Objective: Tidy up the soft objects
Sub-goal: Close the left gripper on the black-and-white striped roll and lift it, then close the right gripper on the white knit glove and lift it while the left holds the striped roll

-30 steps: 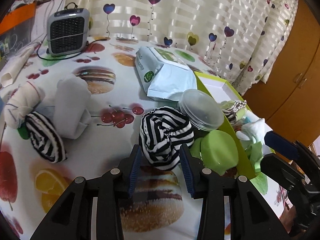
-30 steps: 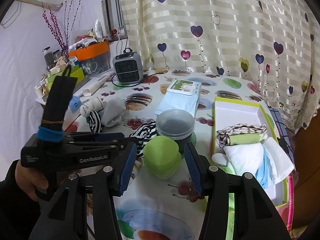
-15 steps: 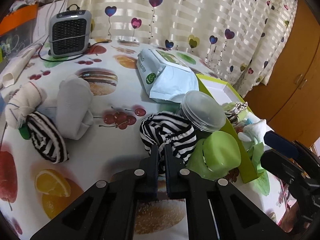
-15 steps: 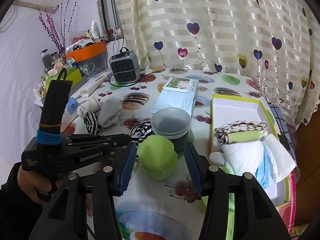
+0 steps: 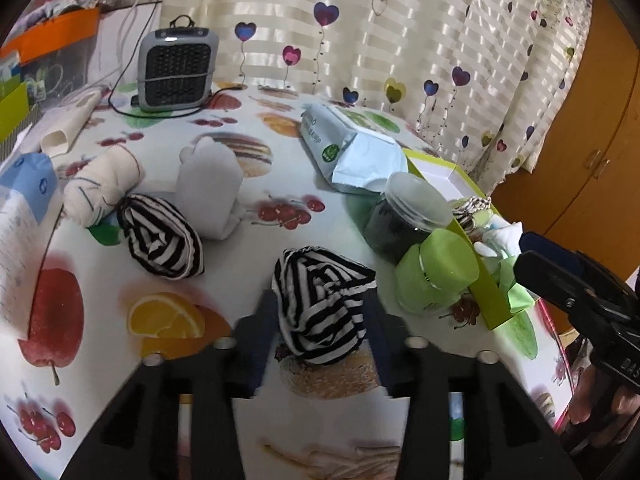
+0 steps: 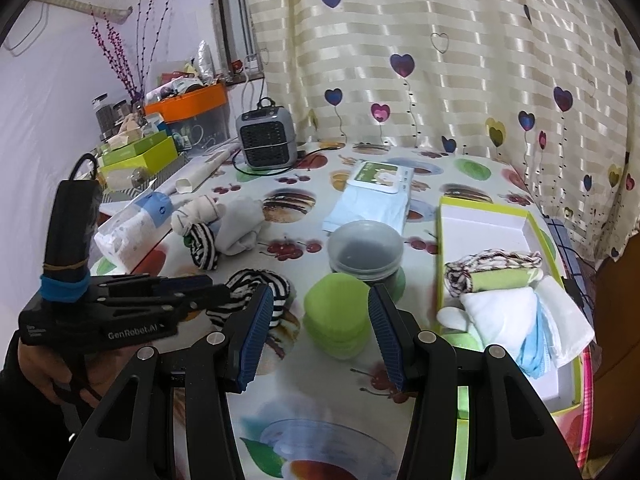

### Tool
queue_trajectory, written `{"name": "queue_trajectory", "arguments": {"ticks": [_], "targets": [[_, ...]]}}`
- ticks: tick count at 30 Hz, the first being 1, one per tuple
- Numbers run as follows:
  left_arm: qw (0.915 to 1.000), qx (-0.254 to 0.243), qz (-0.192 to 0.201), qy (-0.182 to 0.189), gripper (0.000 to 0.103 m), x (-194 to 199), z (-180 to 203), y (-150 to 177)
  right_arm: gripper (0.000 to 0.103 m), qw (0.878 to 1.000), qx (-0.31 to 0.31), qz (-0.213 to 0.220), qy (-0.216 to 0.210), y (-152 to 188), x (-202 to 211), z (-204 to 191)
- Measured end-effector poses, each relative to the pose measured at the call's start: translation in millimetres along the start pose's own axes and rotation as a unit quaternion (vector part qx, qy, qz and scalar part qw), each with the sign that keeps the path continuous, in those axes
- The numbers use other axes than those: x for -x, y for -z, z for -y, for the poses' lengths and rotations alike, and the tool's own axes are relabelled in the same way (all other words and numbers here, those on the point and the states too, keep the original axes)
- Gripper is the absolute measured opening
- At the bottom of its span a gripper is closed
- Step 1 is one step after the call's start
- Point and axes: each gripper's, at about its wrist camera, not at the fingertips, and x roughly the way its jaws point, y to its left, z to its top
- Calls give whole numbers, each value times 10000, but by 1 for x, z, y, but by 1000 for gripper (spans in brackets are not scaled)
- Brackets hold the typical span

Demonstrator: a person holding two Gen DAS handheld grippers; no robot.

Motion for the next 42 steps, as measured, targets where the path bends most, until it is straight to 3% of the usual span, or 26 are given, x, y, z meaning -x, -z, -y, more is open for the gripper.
{"name": "queue_trajectory", "arguments": {"ticks": [9,10,11,12,14,26,42], "targets": [[9982,-352,-342,-341,45,-35,15,2,51,10000,42,-39,40,-2,-3,-4],[9976,-422,-375,-413,41,-38,18,3,51,10000,43,-42,47,-2,-3,-4],[9971,-470,-385,-457,24,-39,19,5,51,10000,39,-37,49,-2,-3,-4],[9968,-496,-391,-491,15,-39,20,7,51,10000,36,-39,52,-2,-4,-4],[9971,-491,-352,-469,13,-36,19,9,51,10000,22,-58,71,-3,-5,-4],[9991,-59,254,-325,11,19,-14,14,51,9997,96,-151,-188,-15,-23,-29],[9941,529,712,-616,11,53,-67,10,51,9960,216,-403,-772,-43,-86,-69]]}}
